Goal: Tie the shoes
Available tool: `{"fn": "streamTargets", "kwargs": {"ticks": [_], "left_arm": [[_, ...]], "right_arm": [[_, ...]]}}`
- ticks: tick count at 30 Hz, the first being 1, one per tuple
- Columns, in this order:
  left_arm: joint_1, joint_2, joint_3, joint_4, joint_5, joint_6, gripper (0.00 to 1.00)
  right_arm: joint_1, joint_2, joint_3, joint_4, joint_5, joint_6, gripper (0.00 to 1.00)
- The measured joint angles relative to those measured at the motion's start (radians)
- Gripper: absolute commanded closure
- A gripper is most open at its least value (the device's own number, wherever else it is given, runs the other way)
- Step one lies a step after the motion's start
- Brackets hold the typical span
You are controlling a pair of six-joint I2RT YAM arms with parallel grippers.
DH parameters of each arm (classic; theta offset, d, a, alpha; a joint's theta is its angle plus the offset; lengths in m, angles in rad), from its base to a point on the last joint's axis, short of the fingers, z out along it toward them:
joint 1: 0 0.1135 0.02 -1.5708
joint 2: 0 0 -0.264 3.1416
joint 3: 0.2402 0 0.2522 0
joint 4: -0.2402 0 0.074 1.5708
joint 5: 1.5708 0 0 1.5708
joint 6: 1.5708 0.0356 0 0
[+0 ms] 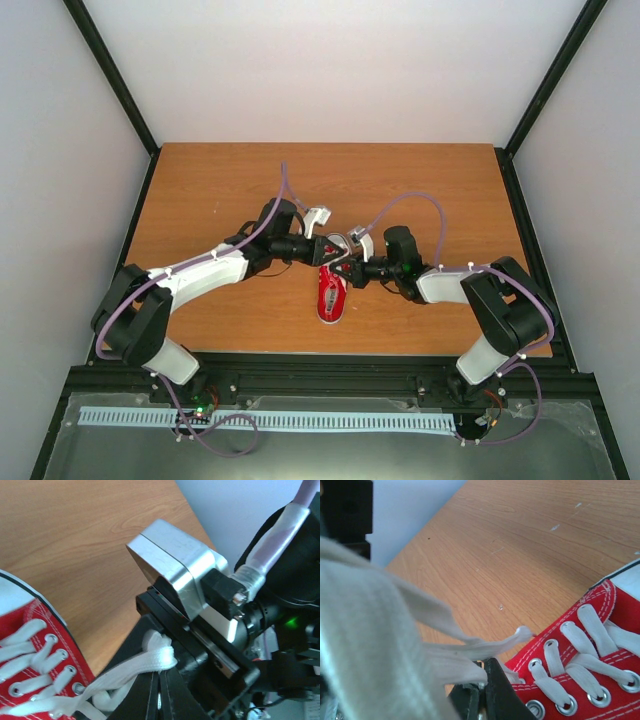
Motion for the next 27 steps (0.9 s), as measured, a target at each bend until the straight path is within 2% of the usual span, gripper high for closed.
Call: {"fn": "streamTargets", "kwargs": {"ticks": [18, 23, 27], "left_arm": [[0.032, -0.136, 0.065, -0.184, 0.135, -0.192, 0.99], [0.060, -0.155, 0.065, -0.246, 0.150, -0.186, 0.99], [0.075, -0.178, 0.093, -0.372, 0.090, -0.095, 0.99]], "right_arm": [[-0.001, -0.002, 0.001, -0.016, 0.085, 0.014, 0.97], [-0.002, -0.002, 0.001, -0.016, 0.087, 0.014, 0.97], [-0.002, -0.002, 0.001, -0.018, 0.092, 0.014, 0.97]]}}
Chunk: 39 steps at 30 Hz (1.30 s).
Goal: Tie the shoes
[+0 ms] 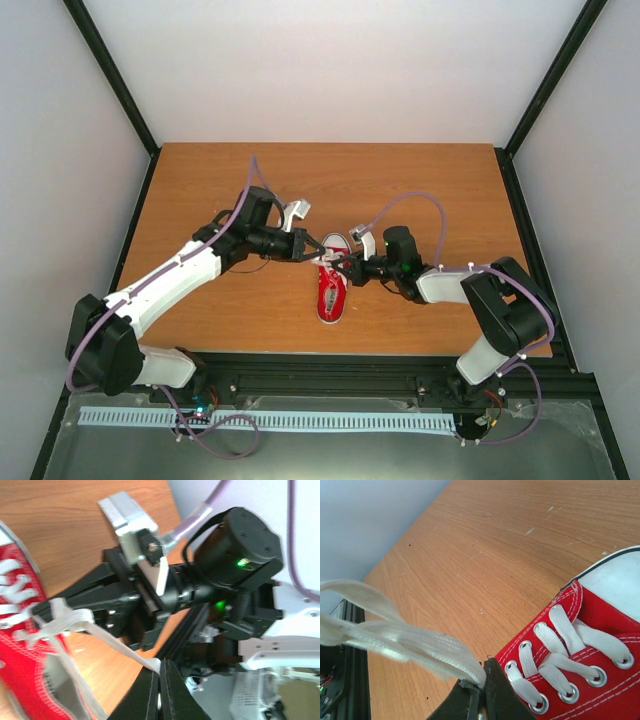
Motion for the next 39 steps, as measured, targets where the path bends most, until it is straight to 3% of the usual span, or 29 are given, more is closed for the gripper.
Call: {"fn": "streamTargets", "kwargs": {"ticks": [7, 9, 11, 16, 19, 26, 35, 39], "left_arm": [[0.000, -0.024, 0.056, -0.192, -0.179, 0.172, 0.99], [0.000, -0.021, 0.058, -0.224, -0.226, 0.206, 0.99], [0.000, -0.018, 0.056, -0.237, -0.269, 0.228, 0.99], [0.000, -0.020, -0.042, -0.151, -0.364, 0.259, 0.99], [0.000, -0.022, -0.150, -0.056, -0.394, 0.268, 0.99], [0.000, -0.061, -0.304, 0.156, -0.443, 0.292, 0.99], [0.000, -0.093, -0.477, 0.429, -0.455, 0.315, 0.99], [0.000, -0.121, -0.497, 0.457, -0.470, 0.318, 0.99]], "right_arm": [[0.000, 0.000, 0.011, -0.009, 0.011, -0.002, 0.97], [0.000, 0.000, 0.014, -0.023, 0.012, -0.004, 0.92], [0.000, -0.001, 0.019, -0.042, 0.010, -0.008, 0.81], [-0.001, -0.053, 0.025, -0.133, 0.014, -0.010, 0.35], [-0.001, -0.145, 0.007, -0.178, 0.041, -0.002, 0.24], [-0.006, -0.356, -0.072, -0.245, 0.155, 0.021, 0.22], [-0.006, -0.264, -0.214, -0.214, 0.233, 0.079, 0.27], [-0.006, -0.240, -0.210, -0.191, 0.234, 0.066, 0.38]]}}
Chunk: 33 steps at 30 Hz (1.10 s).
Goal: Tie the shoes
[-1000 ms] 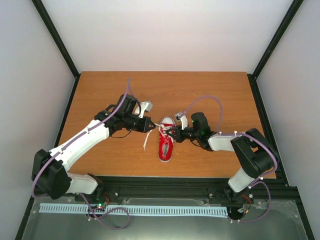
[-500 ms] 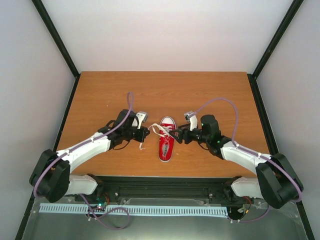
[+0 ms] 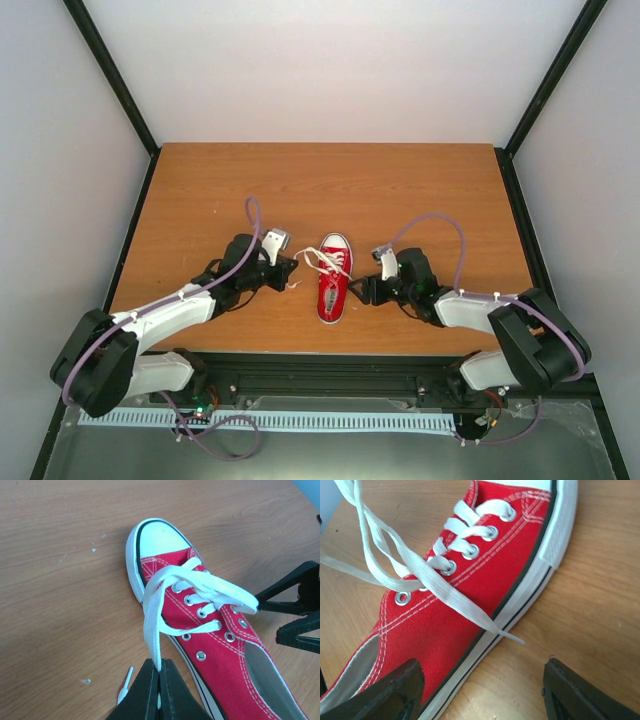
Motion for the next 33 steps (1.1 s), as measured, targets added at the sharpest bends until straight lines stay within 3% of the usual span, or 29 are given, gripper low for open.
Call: {"fn": "streamTargets", "kwargs": {"ticks": [13, 19, 26, 33], "left_arm": [[0.000, -0.019, -0.006, 0.045, 0.002, 0.001, 0.99], [0.000, -0.016, -0.006, 0.051, 0.003, 0.001, 0.99], [0.000, -0.016, -0.006, 0.051, -0.018, 0.000, 0.99], [0.000, -0.014, -0.006, 0.041, -0.153, -0.035, 0.99]], "right_arm": [[0.000, 0.157, 0.146, 0.025, -0.062, -0.074, 0.63], [-0.001, 0.240, 0.175, 0.051, -0.139, -0.085, 0.96], [-0.003, 0.217, 0.176, 0.021, -0.090, -0.069, 0.97], [-0.048, 0.016, 0.177, -0.192, 0.271, 0.038, 0.97]]}}
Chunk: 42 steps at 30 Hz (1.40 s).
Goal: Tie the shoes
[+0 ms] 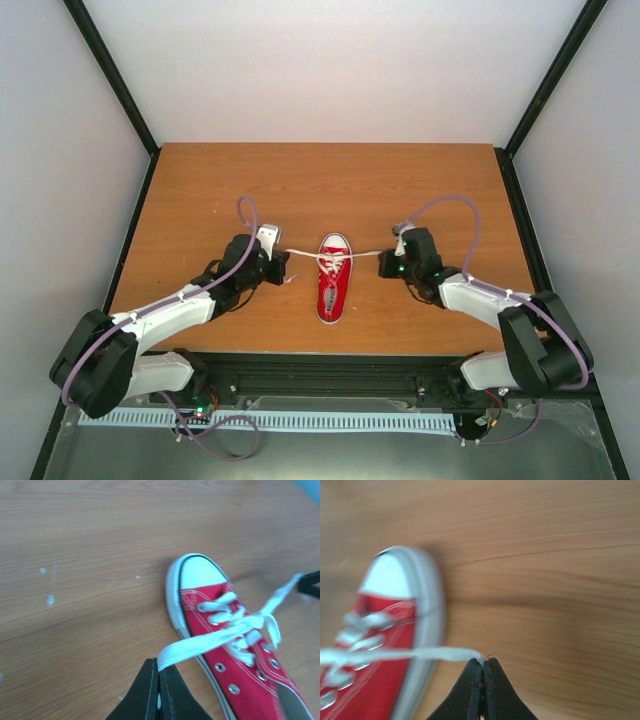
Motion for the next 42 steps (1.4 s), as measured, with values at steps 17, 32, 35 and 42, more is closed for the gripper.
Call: {"fn": "streamTargets", "kwargs": {"ticks": [17, 32, 35, 42], "left_arm": [[-0.002, 0.056, -0.016, -0.057, -0.218, -0.201, 0.99], [-0.003, 0.118, -0.114, -0.048, -0.167, -0.361, 0.99], [-0.003, 0.135, -0.126, -0.034, -0.127, -0.370, 0.99], [-0.001, 0.146, -0.082, -0.067, -0.087, -0.345, 0.72]], "right_arm": [[-0.330, -0.330, -0.098, -0.314, 0.307, 0.372, 0.97], [-0.338, -0.261, -0.136, -0.331, 0.284, 0.447, 0.97], [-0.338, -0.273, -0.142, -0.332, 0.282, 0.453, 0.97], [-0.343, -0.314, -0.142, -0.340, 0.298, 0.452, 0.97]]}}
